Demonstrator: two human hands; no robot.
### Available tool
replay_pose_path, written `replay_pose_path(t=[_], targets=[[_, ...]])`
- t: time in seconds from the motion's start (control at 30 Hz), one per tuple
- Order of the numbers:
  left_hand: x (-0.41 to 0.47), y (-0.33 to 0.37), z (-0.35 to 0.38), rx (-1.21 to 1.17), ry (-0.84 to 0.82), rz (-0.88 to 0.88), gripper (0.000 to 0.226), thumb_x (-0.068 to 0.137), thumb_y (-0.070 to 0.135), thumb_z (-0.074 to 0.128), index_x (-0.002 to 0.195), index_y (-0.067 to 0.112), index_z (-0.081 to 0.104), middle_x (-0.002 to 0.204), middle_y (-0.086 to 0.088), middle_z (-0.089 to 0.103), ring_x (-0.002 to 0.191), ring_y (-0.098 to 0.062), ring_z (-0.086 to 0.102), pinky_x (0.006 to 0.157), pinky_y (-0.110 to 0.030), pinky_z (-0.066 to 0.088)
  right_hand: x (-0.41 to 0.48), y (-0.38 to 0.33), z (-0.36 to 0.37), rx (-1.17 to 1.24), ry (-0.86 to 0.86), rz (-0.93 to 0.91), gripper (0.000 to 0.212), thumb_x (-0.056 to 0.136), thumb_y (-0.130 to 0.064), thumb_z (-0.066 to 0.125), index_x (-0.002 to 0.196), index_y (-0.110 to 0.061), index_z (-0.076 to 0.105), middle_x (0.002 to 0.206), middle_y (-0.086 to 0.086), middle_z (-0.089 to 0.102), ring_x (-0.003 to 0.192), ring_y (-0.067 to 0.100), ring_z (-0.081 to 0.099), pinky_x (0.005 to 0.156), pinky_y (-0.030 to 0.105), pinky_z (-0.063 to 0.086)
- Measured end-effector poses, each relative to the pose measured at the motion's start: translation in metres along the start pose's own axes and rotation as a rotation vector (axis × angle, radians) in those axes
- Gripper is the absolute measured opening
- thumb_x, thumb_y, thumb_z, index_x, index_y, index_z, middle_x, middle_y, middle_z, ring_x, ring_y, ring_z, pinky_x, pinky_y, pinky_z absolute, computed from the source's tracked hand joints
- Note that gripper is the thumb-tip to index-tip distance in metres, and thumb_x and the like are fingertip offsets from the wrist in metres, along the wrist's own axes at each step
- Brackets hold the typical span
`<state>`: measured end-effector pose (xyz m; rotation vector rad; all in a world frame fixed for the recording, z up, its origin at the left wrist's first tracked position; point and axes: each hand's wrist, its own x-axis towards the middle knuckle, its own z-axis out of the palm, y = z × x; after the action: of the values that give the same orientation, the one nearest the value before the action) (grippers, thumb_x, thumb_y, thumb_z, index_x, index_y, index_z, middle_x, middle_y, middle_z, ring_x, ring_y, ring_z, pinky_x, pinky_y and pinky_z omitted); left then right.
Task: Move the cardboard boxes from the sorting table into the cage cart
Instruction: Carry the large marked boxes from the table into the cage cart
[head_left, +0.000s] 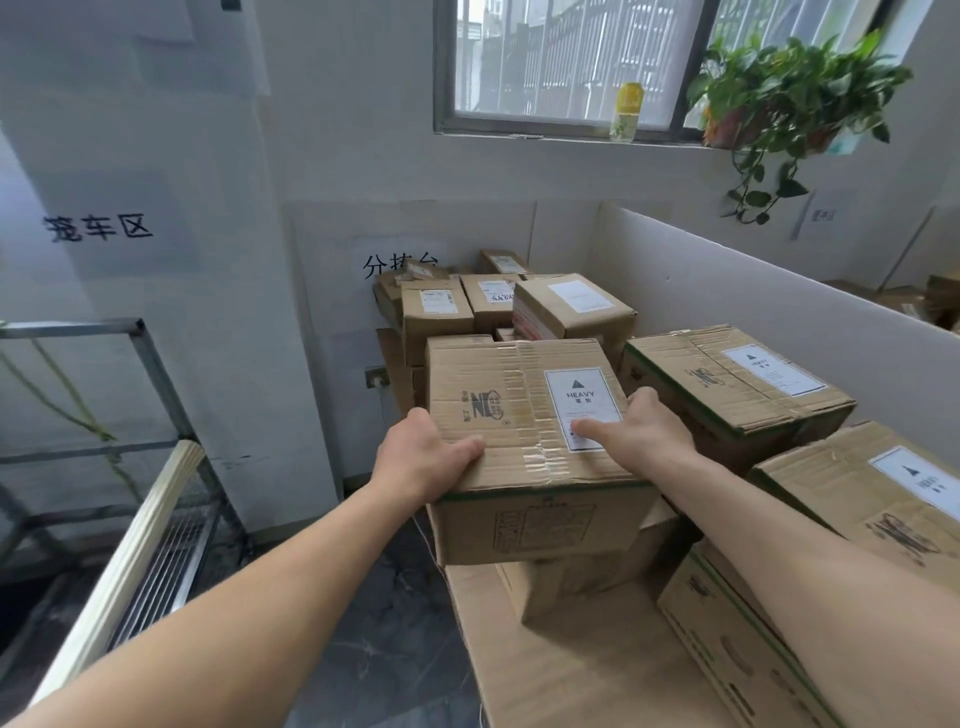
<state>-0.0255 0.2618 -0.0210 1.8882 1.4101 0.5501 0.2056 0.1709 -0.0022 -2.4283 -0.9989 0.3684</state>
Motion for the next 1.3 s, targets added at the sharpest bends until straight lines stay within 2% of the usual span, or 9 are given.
replay_pose_path(t=[0.27,0.4,0.47,0.6,0.73,0.87,1.07,1.2,1.3], targets=[[-0.016,-0.065,-0.093,-0.032,0.114,-0.048,0.06,0.081,0.057,0.076,0.118,0.015,0.054,0.117,-0.003,0.065,0.106,-0.025,0.062,0.094,-0.044,0.054,-0.051,-0.097,0.035,0.032,-0.012,-0.108,0.07,0.075,-0.061,0.079,0.121,-0.016,0.051,0.11,-0.004,0.063,0.104,0.021,0.063,0.085,0.042,0.054],[-0.026,-0.108,-0.149,-0.011,0.197,-0.095,0.055,0.083,0.055,0.074,0.114,0.015,0.052,0.113,-0.003,0.063,0.105,-0.026,0.061,0.092,-0.041,0.053,-0.08,-0.155,0.067,0.022,-0.078,-0.202,0.038,0.083,-0.054,0.077,0.092,-0.028,0.05,0.09,-0.01,0.057,0.09,0.014,0.055,0.076,0.033,0.046],[-0.03,-0.131,-0.176,-0.018,0.234,-0.122,0.053,0.084,0.054,0.075,0.112,0.016,0.051,0.111,-0.002,0.062,0.103,-0.025,0.061,0.09,-0.041,0.053,-0.091,-0.184,0.087,0.035,-0.104,-0.252,0.034,0.084,-0.054,0.076,0.09,-0.029,0.053,0.089,-0.011,0.056,0.088,0.014,0.054,0.073,0.031,0.042],[-0.035,-0.178,-0.225,-0.022,0.307,-0.175,0.056,0.084,0.052,0.076,0.116,0.013,0.05,0.113,-0.003,0.062,0.101,-0.023,0.06,0.085,-0.038,0.052,-0.104,-0.237,0.133,0.061,-0.141,-0.322,0.044,0.08,-0.058,0.078,0.1,-0.025,0.054,0.097,-0.008,0.059,0.082,0.011,0.055,0.068,0.033,0.043],[-0.033,-0.223,-0.264,-0.042,0.388,-0.246,0.056,0.084,0.05,0.077,0.118,0.013,0.05,0.115,-0.003,0.064,0.104,-0.023,0.062,0.084,-0.036,0.052,-0.103,-0.294,0.183,0.07,-0.215,-0.407,0.063,0.077,-0.059,0.079,0.116,-0.023,0.045,0.108,-0.007,0.056,0.098,0.019,0.057,0.082,0.039,0.047],[-0.023,-0.27,-0.296,-0.044,0.469,-0.339,0.059,0.083,0.051,0.077,0.118,0.012,0.049,0.115,-0.003,0.063,0.106,-0.024,0.062,0.089,-0.037,0.052,-0.095,-0.353,0.235,0.068,-0.301,-0.504,0.064,0.075,-0.056,0.079,0.115,-0.02,0.046,0.112,-0.005,0.06,0.105,0.022,0.06,0.082,0.038,0.046],[0.0,-0.335,-0.337,-0.043,0.6,-0.495,0.062,0.078,0.053,0.081,0.116,0.015,0.05,0.112,0.0,0.065,0.103,-0.021,0.064,0.091,-0.041,0.055,-0.078,-0.436,0.319,0.072,-0.459,-0.626,0.066,0.065,-0.062,0.08,0.112,-0.02,0.059,0.103,-0.008,0.065,0.092,0.02,0.06,0.073,0.036,0.045],[0.008,-0.363,-0.357,-0.05,0.677,-0.61,0.058,0.078,0.048,0.082,0.112,0.018,0.046,0.102,0.008,0.058,0.095,-0.016,0.059,0.08,-0.031,0.047,-0.073,-0.485,0.365,0.062,-0.593,-0.711,0.051,0.064,-0.057,0.081,0.098,-0.022,0.068,0.096,-0.006,0.071,0.088,0.019,0.064,0.073,0.035,0.05],[0.011,-0.382,-0.365,-0.073,0.752,-0.704,0.06,0.077,0.045,0.084,0.115,0.015,0.048,0.103,0.006,0.057,0.096,-0.017,0.057,0.08,-0.033,0.047,-0.074,-0.517,0.398,0.044,-0.668,-0.77,0.061,0.059,-0.06,0.08,0.103,-0.021,0.063,0.099,-0.005,0.069,0.092,0.021,0.063,0.077,0.037,0.052]])
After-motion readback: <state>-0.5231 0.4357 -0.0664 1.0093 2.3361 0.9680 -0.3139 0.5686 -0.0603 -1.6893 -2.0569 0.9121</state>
